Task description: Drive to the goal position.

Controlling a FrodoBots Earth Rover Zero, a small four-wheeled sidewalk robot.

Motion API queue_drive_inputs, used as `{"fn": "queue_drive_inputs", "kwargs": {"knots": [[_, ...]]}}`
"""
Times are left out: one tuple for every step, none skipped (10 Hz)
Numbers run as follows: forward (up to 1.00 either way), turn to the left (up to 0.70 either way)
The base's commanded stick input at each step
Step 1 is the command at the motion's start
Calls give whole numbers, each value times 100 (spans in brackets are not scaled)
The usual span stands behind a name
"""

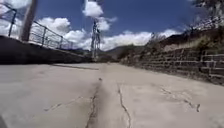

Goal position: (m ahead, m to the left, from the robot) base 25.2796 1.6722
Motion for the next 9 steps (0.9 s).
{"fn": "queue_drive_inputs", "kwargs": {"knots": [[100,-1],[100,-1],[100,-1],[100,-1],[100,-1],[100,-1],[100,-1],[100,-1],[100,-1]]}}
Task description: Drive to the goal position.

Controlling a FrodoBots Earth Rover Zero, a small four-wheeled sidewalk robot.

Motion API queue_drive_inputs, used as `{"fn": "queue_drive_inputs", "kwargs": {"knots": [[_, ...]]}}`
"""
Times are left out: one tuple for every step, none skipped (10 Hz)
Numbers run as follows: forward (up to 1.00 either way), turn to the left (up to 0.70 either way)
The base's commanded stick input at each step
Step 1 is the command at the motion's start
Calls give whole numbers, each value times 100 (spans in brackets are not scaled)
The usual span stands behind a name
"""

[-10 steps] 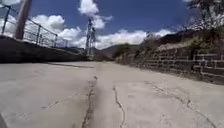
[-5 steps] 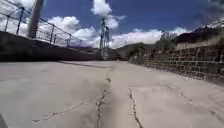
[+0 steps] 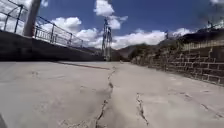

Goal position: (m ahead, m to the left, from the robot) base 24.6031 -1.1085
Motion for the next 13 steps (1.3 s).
{"fn": "queue_drive_inputs", "kwargs": {"knots": [[100,-1],[100,-1],[100,-10],[100,-27],[100,-41],[100,-41],[100,-41],[100,-1],[100,-1],[100,-1],[100,-1],[100,-1],[100,-1]]}}
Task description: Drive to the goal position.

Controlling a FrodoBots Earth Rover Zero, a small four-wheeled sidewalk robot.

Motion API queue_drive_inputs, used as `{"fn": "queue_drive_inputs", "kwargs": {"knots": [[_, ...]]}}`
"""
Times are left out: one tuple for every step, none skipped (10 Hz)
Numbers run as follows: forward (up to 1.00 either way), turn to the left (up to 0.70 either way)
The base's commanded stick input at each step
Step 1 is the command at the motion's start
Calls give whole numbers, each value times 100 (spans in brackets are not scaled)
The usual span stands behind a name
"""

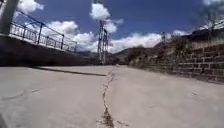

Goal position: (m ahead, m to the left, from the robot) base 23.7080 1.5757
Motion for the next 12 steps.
{"fn": "queue_drive_inputs", "kwargs": {"knots": [[100,-1],[100,-1],[100,-1],[100,-1],[100,-1],[100,-1],[100,-1],[100,-1],[100,-1],[100,-1],[100,-1],[100,-1]]}}
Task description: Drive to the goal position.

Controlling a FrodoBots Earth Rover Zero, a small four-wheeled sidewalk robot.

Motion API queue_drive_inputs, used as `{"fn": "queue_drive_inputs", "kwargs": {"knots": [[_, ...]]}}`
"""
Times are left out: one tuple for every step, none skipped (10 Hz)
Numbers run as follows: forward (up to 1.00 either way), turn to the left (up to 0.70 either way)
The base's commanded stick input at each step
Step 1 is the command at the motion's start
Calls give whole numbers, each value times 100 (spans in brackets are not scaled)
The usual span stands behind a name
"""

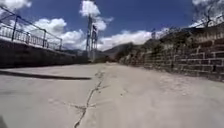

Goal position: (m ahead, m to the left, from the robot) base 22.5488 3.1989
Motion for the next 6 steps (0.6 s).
{"fn": "queue_drive_inputs", "kwargs": {"knots": [[100,-1],[100,-1],[100,-1],[100,-1],[100,-1],[100,-1]]}}
